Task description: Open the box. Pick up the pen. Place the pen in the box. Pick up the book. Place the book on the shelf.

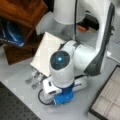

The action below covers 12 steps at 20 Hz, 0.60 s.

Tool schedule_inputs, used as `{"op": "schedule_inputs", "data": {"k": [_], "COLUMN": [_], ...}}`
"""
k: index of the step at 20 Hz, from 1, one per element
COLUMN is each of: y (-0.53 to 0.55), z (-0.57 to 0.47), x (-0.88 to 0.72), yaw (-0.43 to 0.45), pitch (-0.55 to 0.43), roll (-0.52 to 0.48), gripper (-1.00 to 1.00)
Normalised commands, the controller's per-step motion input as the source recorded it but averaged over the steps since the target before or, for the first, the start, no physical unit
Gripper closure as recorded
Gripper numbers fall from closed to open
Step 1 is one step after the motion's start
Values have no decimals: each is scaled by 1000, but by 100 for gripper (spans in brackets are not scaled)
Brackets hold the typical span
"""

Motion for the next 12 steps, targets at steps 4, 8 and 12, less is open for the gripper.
{"op": "schedule_inputs", "data": {"k": [4,8,12], "y": [76,81,95], "z": [25,65,168], "x": [110,62,-19], "yaw": [-55,-73,-137], "pitch": [115,127,119], "roll": [16,16,-1], "gripper": [100,100,100]}}
